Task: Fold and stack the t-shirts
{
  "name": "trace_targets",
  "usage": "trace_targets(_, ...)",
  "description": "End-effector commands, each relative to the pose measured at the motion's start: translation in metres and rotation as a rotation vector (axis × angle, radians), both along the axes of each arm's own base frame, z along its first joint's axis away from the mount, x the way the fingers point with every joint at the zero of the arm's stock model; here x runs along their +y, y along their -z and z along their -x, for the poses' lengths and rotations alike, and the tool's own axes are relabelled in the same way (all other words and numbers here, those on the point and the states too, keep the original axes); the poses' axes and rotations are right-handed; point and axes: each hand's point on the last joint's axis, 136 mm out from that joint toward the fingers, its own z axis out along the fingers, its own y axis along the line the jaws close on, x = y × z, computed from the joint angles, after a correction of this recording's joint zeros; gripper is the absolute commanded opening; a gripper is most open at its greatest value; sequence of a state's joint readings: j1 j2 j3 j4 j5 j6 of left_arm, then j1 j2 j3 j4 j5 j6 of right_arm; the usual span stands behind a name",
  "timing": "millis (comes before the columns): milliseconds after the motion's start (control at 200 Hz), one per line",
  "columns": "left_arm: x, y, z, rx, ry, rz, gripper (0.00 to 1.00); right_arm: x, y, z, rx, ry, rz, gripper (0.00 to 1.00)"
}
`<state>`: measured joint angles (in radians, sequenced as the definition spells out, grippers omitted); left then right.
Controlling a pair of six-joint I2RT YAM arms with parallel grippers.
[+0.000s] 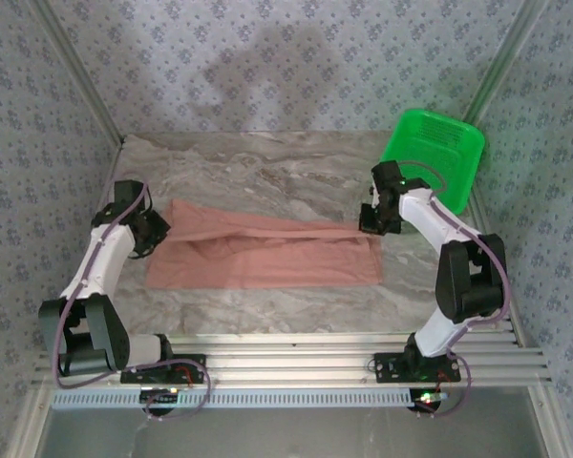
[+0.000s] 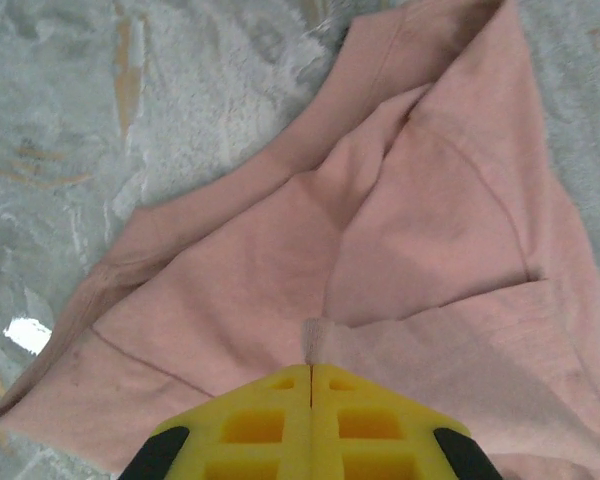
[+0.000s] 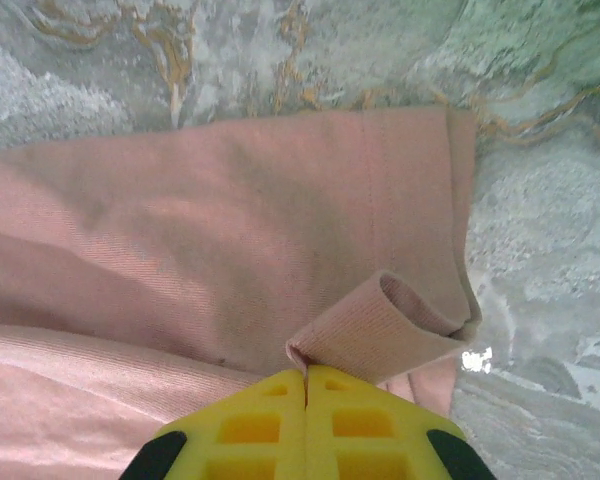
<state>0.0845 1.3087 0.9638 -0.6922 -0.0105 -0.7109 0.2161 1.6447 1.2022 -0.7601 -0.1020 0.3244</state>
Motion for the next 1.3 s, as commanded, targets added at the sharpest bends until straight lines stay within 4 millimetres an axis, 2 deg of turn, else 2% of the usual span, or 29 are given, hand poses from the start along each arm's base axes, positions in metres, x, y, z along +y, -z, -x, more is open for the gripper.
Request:
trace_targets(0,0.009,0.000,0.012,0.016,-0.050,-0.023,0.00,-0.001,0.006,0.017,0.031,0.001,0.009,0.00)
trace_targets(505,0.005,0.037,0.045,0.102,-0.104,0.013,0.00,-0.009,0.033,0.030,0.085,0.000,0.081,0.00)
trace_targets(790,0.001,0.045,0.057,0.111,-0.113,0.034,0.00,-0.011,0.040,0.033,0.102,-0.001,0.092,0.00)
trace_targets(1114,-0.005,0.046,0.072,0.115,-0.115,0.052,0.00,-0.009,0.044,0.032,0.109,-0.003,0.090,0.00)
trace_targets(1294,-0.006,0.059,0.085,0.161,-0.134,0.058,0.00,-0.008,0.047,0.033,0.116,-0.004,0.089,0.00)
